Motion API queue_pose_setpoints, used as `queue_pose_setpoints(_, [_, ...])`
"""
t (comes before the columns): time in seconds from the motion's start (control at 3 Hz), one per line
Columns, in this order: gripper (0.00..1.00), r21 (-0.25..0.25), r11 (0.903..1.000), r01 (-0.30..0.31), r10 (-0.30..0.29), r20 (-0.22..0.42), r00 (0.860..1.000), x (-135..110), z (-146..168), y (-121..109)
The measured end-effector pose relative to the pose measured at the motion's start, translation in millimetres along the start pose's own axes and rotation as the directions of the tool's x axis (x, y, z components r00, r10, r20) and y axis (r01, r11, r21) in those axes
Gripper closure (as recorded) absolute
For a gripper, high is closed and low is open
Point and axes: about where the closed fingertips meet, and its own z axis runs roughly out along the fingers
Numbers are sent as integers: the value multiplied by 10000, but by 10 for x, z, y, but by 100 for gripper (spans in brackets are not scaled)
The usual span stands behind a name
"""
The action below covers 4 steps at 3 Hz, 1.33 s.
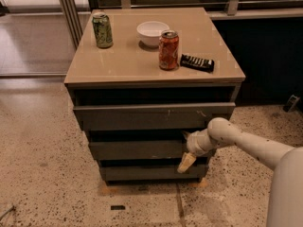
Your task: Open middle drawer
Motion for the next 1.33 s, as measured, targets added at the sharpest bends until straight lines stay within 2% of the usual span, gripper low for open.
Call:
queue_pose_setpoints(0.33, [0,-90,10000,11,-12,-33,10000,-10,21,13])
queue_pose_setpoints(1.33, [0,-1142,9902,-808,824,94,9966,53,-11,177])
